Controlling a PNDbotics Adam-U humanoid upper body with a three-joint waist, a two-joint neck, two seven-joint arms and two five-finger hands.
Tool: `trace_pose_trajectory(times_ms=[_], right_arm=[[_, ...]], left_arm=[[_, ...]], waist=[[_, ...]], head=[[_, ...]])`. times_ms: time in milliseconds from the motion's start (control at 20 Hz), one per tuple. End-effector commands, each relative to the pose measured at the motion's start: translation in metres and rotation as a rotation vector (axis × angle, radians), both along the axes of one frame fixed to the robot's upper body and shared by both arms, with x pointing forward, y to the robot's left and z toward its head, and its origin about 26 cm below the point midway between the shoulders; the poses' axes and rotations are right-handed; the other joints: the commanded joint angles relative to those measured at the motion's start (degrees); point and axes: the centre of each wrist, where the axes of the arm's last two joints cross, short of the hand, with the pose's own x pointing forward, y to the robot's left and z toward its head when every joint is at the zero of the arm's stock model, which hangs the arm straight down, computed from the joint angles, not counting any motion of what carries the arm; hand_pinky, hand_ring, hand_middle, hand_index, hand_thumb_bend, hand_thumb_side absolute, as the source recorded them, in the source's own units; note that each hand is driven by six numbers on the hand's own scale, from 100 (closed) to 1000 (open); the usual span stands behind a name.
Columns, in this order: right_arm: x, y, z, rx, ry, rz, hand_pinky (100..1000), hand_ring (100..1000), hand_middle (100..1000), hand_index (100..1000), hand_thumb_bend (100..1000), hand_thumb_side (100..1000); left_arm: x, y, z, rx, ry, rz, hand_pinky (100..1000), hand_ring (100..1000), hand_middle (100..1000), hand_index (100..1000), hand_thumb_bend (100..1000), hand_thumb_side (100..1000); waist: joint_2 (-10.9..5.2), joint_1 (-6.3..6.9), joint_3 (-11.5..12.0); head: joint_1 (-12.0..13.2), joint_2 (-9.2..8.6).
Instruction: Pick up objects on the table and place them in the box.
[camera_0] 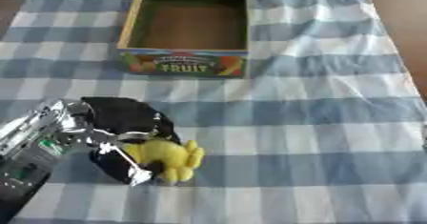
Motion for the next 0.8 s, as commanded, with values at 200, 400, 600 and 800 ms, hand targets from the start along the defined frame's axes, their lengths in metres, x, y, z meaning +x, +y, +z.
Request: trace_pose_trajectory(times_ms=[200,400,600,800], right_arm=[[-0.002,0.001,0.008,-0.006,-0.028,0.008,713,541,445,722,100,414],[-0.002,0.001,0.008,-0.005,-0.027,0.007,714,542,445,722,100,414],[-0.002,0.001,0.007,-0.002,-0.025,0.006,715,542,445,723,100,413],[-0.002,0.0,0.008,-0.004,-0.025,0.004,715,542,445,723,100,413]], left_arm=[[0.003,0.008,0.003,0.077,-0.006,-0.014,616,716,561,606,100,380],[-0.001,0.008,0.008,0.012,-0.032,-0.006,575,676,520,550,100,354],[-0.006,0.012,0.018,-0.057,-0.062,0.01,543,647,506,514,100,300],[-0.013,0.018,0.027,-0.117,-0.082,0.029,525,631,497,477,100,297]], waist=[[-0.74,-0.33,-0.04],[-0.77,-0.33,-0.05],[-0.77,-0.24,0.0],[-0.67,-0.22,0.06]], head=[[0.34,-0.63],[0.35,-0.64],[0.16,-0.81],[0.05,-0.99]])
